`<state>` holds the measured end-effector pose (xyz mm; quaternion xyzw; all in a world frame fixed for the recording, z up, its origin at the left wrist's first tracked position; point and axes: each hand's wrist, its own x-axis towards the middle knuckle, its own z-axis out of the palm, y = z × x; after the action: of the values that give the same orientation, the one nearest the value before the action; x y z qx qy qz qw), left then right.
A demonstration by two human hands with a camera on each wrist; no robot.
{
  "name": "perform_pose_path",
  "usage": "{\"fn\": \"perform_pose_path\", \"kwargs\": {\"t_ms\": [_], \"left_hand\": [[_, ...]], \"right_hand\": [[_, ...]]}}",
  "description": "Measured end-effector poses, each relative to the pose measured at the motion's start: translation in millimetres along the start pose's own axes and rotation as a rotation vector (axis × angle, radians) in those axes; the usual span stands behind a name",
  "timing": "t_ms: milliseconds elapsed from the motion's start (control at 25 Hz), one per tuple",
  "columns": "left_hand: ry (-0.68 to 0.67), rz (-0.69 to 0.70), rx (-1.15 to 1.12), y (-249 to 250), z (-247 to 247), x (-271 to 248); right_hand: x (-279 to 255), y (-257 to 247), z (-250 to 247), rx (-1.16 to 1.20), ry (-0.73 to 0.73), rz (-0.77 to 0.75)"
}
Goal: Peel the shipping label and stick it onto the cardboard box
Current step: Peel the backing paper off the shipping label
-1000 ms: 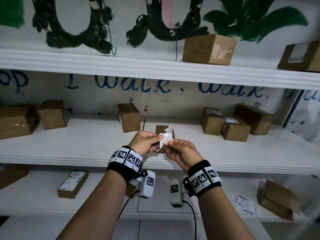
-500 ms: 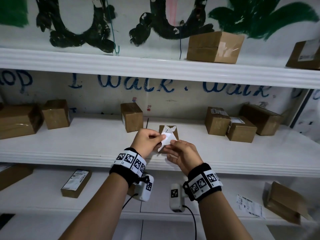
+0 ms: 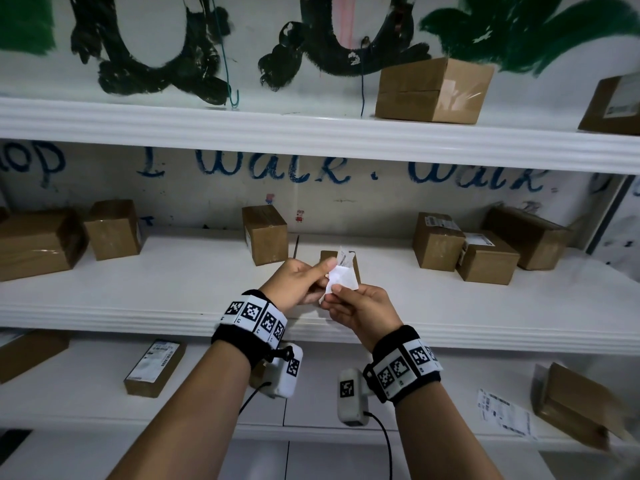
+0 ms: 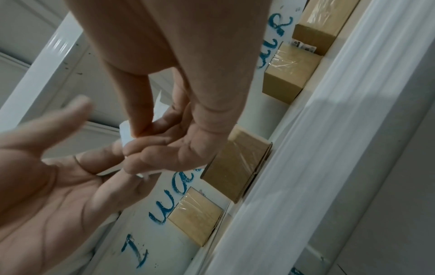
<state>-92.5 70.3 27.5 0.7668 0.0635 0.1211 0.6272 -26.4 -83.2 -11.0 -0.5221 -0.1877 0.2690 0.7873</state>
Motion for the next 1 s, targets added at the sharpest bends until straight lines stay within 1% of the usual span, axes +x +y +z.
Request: {"fn": "perform_pose_path", "kwargs": {"t_ms": [40,120,200,240,320,440,520,600,720,800,920,1000], "left_hand": [[-0.009,-0.001,0.024,1,-1,1],[-0.009,0.049,0.104,1,-1,-1],[0.013,0.08,0.106,-1,-3,-4],[0.026,0.058,0.056,-4,-5,-4],[0.045,-0.029,-0.093,-8,-6,-3],[0.033,-0.124,-0.242,-4,-5,-4],[0.01,-0.142,-0.276,-1,-6,-4],[-0.019,-0.157,-0.263,1,-11,-4],[-0.002,-0.166,-0.221,3,-17,-5],[0.033,-0.149,-0.157,5,-19,-7],[0.02,-0.119,-0.092,6,-18,-10],[0.023,-0.132,-0.089,5,-17,-12]], "right_hand": [[0,1,0,0.017,0.002,0.001],[1,1,1,0.061,-0.012,-0.009],[1,0,0,0.087,-0.029,-0.021],[1,0,-1,0.077,-0.031,-0.025],[1,-2,-1,0.021,-0.034,-0.029],[1,-5,-3,0.011,-0.053,-0.013],[-1,-9,-4,0.042,-0.08,0.004],[-3,-13,-5,0.043,-0.117,0.012],[-7,-16,-7,0.062,-0.142,0.021],[-9,-16,-8,0.075,-0.105,0.025],[-11,-15,-5,0.007,-0.013,0.03],[-12,-13,-4,-0.004,0.045,0.032]]}}
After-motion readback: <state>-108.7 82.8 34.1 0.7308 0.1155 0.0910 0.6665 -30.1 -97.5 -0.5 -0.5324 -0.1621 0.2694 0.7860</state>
